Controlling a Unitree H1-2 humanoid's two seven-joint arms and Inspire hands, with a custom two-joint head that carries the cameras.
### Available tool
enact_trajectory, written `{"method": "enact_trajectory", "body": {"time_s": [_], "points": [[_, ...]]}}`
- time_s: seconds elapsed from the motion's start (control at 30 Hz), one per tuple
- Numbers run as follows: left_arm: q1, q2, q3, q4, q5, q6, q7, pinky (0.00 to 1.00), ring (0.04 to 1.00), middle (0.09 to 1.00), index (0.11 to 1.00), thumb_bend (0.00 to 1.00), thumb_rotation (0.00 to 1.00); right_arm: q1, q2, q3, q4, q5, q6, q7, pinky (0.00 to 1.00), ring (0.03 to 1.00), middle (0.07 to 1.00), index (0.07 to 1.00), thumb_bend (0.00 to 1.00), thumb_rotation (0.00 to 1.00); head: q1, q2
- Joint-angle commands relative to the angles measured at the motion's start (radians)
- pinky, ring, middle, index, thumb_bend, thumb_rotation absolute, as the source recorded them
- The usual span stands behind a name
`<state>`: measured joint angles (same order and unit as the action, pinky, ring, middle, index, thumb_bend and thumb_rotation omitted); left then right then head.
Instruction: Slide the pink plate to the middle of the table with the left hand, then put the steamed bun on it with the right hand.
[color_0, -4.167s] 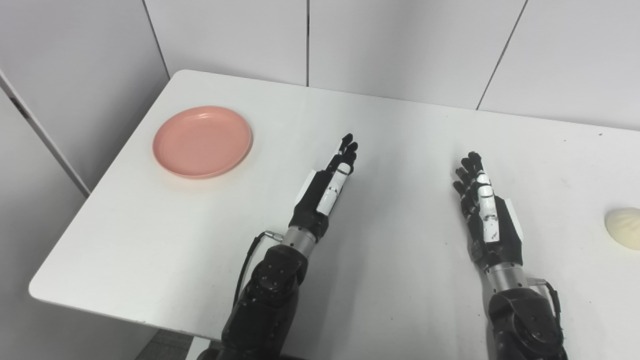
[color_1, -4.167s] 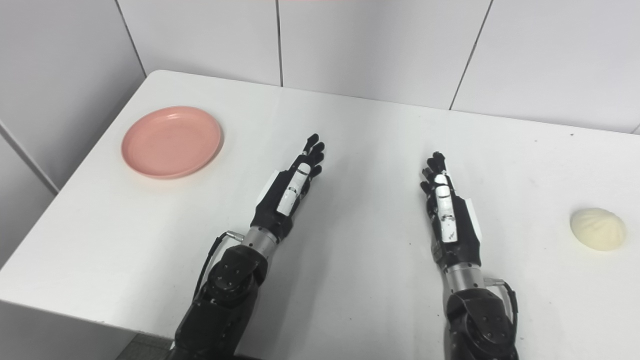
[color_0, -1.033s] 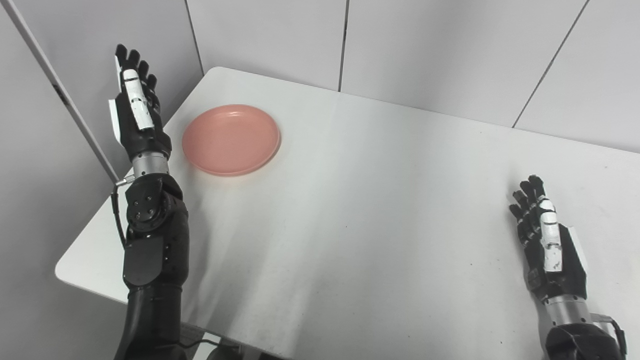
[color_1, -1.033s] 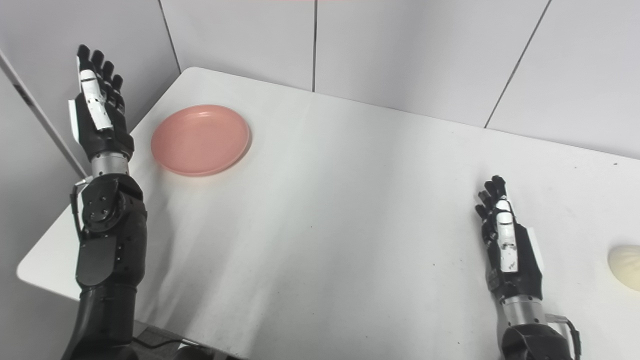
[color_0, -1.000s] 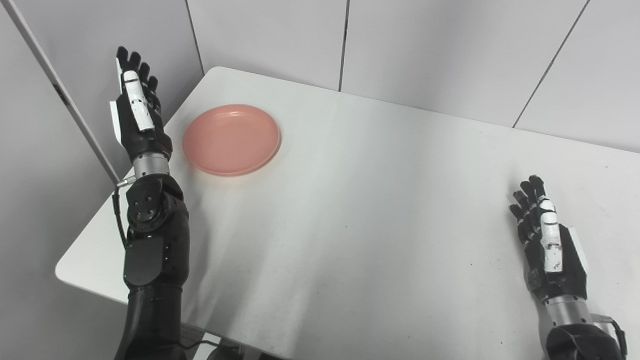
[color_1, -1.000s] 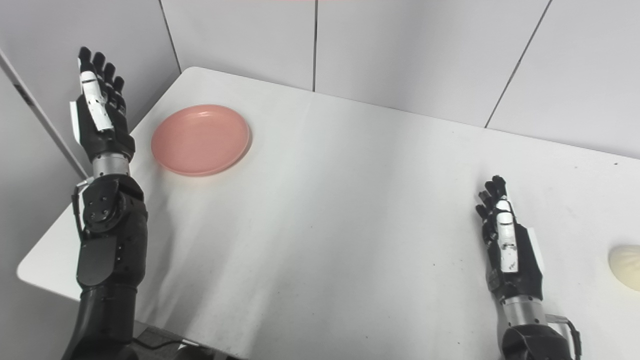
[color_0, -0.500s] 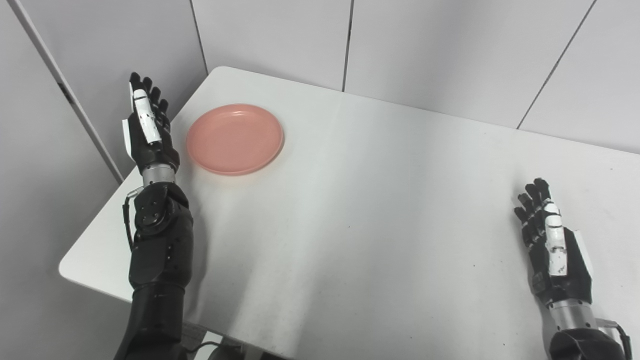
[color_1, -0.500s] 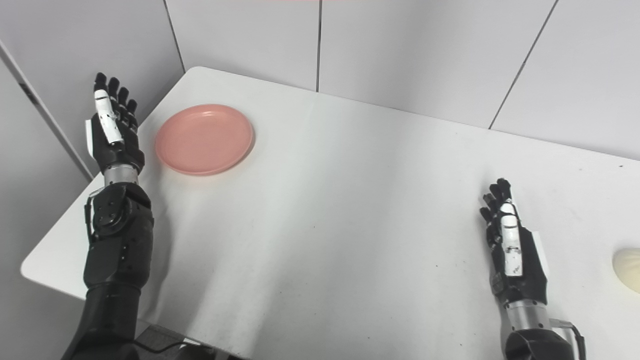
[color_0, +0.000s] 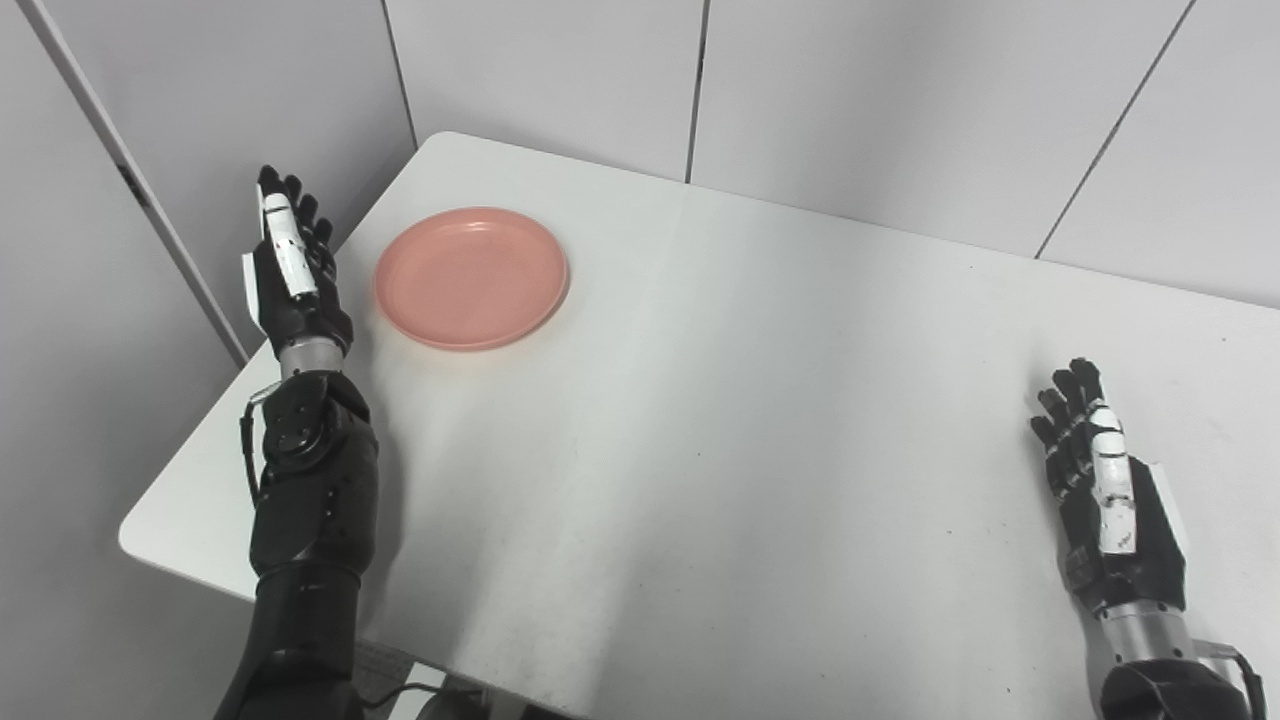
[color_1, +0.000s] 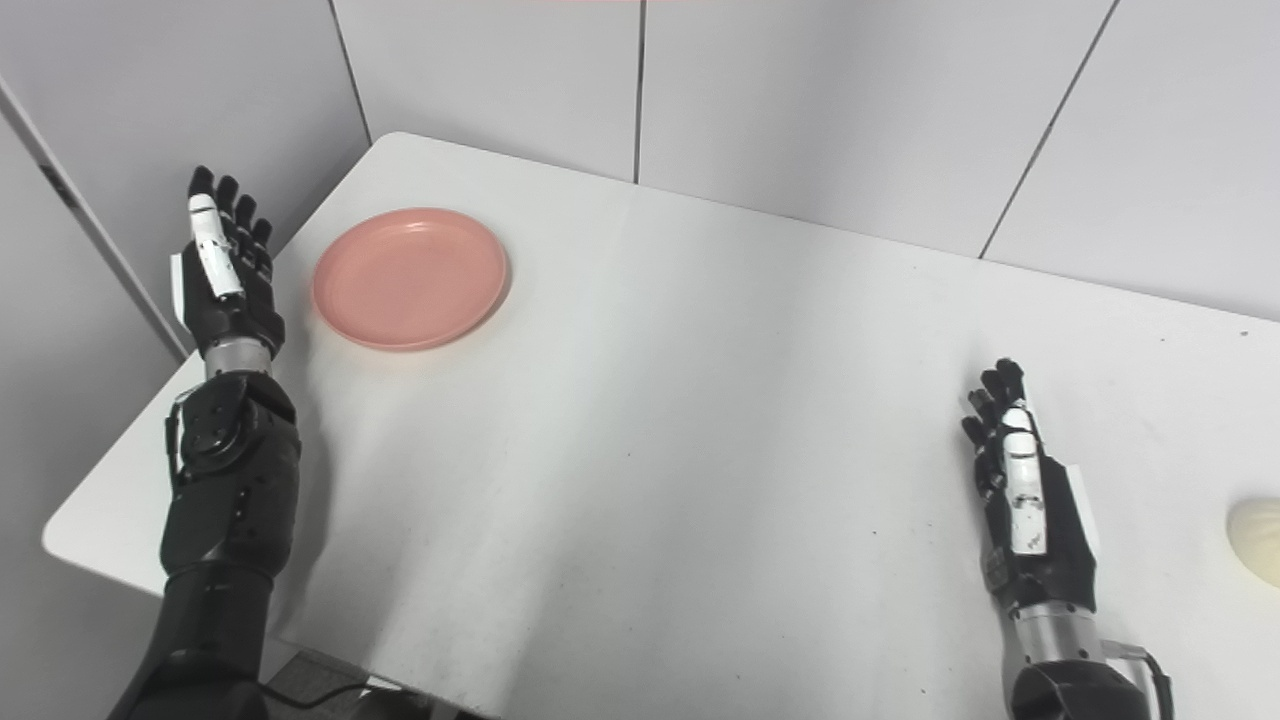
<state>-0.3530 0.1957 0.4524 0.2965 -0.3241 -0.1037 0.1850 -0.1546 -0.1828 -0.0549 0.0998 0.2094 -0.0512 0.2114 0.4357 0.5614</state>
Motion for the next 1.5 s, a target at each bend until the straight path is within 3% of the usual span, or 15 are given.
{"method": "enact_trajectory", "body": {"time_s": [0.0, 0.43, 1.1, 1.47], "points": [[-0.039, 0.028, -0.001, -0.02, 0.008, -0.024, 0.0, 1.0, 0.999, 0.996, 1.0, 0.44, 1.0, 0.042, 0.008, 0.0, 0.026, 0.004, 0.007, 0.003, 1.0, 1.0, 1.0, 1.0, 0.09, 1.0, -0.001, 0.001], [-0.045, 0.03, -0.022, 0.049, 0.013, -0.011, -0.006, 1.0, 1.0, 0.999, 1.0, 0.41, 1.0, 0.046, 0.01, 0.004, -0.002, -0.001, 0.03, -0.008, 1.0, 1.0, 1.0, 1.0, 0.09, 1.0, -0.004, 0.008], [-0.072, 0.034, -0.057, 0.204, -0.001, -0.03, -0.04, 1.0, 1.0, 1.0, 1.0, 0.4, 1.0, 0.045, 0.011, 0.008, 0.01, -0.007, 0.012, -0.008, 1.0, 1.0, 1.0, 1.0, 0.09, 1.0, -0.019, 0.015], [-0.094, 0.004, -0.129, 0.239, 0.012, 0.014, -0.061, 1.0, 0.999, 0.982, 1.0, 0.39, 1.0, 0.048, 0.019, 0.013, 0.002, -0.017, 0.007, -0.008, 1.0, 1.0, 1.0, 1.0, 0.09, 1.0, -0.041, 0.017]]}}
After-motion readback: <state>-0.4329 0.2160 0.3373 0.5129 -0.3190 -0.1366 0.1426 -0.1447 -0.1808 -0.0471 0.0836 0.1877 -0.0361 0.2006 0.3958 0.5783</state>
